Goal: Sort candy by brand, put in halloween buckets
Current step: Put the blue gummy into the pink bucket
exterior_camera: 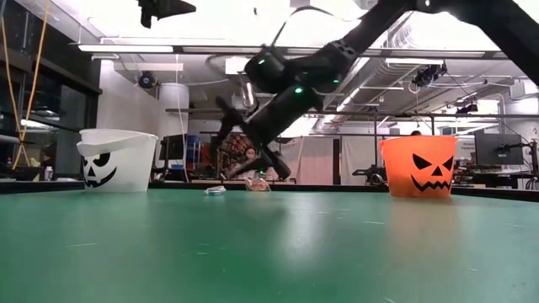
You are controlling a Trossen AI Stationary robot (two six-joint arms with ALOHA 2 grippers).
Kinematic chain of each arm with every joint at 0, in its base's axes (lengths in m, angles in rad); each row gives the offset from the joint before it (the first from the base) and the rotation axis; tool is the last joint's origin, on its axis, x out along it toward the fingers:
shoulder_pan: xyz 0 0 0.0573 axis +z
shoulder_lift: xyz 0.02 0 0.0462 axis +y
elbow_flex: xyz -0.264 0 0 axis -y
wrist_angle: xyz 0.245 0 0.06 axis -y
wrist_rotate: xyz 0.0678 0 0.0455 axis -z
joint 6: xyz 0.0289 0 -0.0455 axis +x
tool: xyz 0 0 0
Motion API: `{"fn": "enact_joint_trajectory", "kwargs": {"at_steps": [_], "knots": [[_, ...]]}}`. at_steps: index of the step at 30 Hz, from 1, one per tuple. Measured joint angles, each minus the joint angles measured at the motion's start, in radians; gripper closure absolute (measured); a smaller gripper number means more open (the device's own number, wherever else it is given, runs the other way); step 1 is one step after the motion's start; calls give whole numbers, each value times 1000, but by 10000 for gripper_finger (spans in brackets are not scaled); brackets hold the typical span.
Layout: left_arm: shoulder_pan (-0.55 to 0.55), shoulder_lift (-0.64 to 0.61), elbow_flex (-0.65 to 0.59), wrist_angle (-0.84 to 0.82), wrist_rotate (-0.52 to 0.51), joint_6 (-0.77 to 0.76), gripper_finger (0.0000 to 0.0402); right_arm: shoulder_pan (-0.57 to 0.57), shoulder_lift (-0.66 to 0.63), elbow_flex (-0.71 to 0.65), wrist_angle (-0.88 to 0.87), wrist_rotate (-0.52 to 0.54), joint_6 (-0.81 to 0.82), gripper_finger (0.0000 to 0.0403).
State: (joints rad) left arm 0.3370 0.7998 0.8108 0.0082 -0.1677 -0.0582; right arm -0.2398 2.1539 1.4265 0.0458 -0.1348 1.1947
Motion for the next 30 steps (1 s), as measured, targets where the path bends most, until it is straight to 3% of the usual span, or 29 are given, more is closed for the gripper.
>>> {"fn": "enact_joint_trajectory", "kwargs": {"at_steps": [6,22,26,30], "knots": [[0,0,0,-1,0,0,227,-9,53,170,-304,67,-69,164],[0,0,0,-36,0,52,227,-2,159,267,-322,103,-49,169],[1,0,0,-39,0,56,227,5,160,267,-347,137,-101,212],[1,0,0,-39,0,77,227,8,161,266,-387,161,-158,298]]}}
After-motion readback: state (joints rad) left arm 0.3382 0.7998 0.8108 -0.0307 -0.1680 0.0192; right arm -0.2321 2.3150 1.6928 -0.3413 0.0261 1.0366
